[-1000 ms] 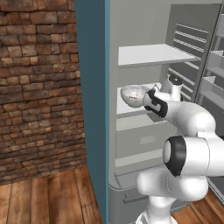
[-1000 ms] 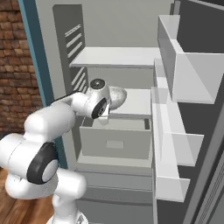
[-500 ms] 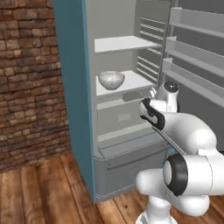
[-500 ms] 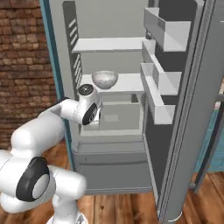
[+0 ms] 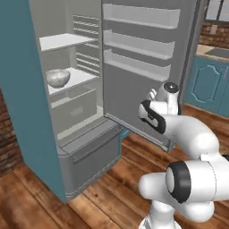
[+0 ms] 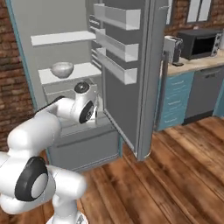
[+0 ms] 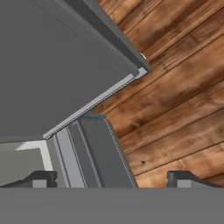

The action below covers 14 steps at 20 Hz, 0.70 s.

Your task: Move the cup from next to the sink to the open cabinet. Then, move the bowl with the bell pepper to the fridge to clear the area for faucet cleaning.

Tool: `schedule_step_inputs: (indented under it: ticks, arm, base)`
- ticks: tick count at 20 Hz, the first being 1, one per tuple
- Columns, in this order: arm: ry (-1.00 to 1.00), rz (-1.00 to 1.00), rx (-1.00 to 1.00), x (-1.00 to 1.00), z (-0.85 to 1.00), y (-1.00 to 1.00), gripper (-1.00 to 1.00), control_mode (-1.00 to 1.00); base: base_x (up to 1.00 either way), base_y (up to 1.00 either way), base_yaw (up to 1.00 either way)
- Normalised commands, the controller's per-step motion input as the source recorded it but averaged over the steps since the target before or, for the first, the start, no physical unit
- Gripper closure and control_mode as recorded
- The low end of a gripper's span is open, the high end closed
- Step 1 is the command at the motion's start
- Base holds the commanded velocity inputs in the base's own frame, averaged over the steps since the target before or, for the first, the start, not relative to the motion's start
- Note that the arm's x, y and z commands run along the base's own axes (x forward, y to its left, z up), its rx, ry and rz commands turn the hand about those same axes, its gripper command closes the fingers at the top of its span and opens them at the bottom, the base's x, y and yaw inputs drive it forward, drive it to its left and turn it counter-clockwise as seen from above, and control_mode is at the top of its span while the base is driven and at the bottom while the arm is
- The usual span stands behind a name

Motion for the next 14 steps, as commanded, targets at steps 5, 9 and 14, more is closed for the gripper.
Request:
schedule_step_inputs:
  ticks: [5, 9, 14]
  arm:
    - [0.0, 0.0, 0.0, 0.0, 0.0, 0.0, -1.0, 1.0]
    - [0.0, 0.0, 0.0, 0.0, 0.0, 0.0, -1.0, 1.0]
    - [0.0, 0.0, 0.0, 0.0, 0.0, 0.0, -1.0, 1.0]
  base:
    - [-0.53, -0.06, -0.86]
    - [-0.38, -0.35, -0.83]
    - [0.06, -0.5, -0.81]
